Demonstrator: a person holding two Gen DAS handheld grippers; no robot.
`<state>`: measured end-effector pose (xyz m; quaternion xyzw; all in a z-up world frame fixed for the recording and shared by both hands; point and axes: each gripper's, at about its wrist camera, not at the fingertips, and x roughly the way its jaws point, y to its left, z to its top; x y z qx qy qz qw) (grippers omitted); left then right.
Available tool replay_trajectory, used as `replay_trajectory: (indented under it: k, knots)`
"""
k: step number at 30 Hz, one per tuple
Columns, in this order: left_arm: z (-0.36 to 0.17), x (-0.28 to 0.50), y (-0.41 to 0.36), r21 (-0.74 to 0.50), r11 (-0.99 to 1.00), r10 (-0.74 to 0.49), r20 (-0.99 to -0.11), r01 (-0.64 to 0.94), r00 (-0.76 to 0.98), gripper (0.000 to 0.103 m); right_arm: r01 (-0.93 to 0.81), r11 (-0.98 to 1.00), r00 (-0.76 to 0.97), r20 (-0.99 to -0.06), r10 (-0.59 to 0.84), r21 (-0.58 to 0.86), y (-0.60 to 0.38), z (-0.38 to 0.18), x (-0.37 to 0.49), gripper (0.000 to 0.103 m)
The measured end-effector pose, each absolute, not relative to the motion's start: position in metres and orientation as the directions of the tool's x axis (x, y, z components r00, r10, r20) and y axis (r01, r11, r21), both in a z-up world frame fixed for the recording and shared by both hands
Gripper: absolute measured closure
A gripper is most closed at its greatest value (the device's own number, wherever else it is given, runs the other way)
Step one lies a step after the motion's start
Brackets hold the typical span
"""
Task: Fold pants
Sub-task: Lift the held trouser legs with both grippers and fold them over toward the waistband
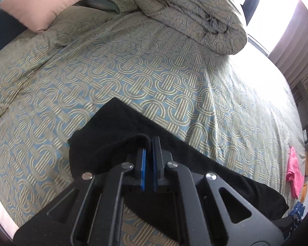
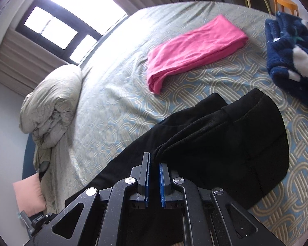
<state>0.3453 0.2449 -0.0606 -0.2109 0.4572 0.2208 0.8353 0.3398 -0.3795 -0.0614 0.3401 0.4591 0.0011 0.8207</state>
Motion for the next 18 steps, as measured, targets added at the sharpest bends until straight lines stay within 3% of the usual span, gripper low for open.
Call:
replay_trajectory:
  k: [18]
  knots:
    - [-0.115,0.447,0.247,0.021,0.829,0.218,-0.933,-0.558,0.288,0.096,0.37,0.798,0.445,-0.845,0.296,0.475,-0.369,-0.114,0.439,0.096]
